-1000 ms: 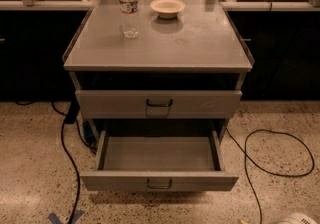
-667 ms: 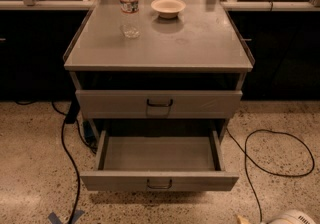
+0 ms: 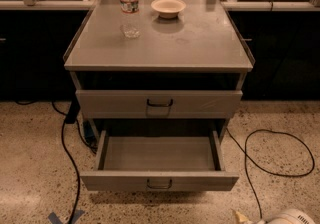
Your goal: Close middle drawer
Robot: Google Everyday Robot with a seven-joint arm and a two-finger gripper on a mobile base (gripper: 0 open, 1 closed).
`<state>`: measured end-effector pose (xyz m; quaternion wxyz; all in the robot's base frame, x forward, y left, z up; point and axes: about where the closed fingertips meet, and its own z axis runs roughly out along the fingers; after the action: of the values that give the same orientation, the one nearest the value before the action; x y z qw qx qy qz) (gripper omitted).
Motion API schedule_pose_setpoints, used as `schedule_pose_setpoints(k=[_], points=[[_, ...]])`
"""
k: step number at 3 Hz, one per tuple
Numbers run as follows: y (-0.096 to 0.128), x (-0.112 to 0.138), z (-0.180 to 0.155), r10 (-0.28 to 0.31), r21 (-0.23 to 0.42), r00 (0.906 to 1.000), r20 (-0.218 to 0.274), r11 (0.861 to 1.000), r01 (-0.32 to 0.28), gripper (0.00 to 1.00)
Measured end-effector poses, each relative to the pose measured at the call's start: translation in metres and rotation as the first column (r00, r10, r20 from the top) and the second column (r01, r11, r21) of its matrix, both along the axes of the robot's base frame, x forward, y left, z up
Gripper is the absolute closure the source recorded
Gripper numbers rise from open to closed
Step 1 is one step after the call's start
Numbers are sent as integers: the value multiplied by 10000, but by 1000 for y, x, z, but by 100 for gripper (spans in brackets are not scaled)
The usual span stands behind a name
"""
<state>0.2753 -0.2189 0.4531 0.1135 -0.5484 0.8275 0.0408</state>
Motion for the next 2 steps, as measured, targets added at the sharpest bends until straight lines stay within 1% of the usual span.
schedule_pose_setpoints(k=[1,2], points=[[4,4,-4,-35,327,9997,236,9995,27,0],[10,18,-9,-224,909,9974,691,9957,161,0]])
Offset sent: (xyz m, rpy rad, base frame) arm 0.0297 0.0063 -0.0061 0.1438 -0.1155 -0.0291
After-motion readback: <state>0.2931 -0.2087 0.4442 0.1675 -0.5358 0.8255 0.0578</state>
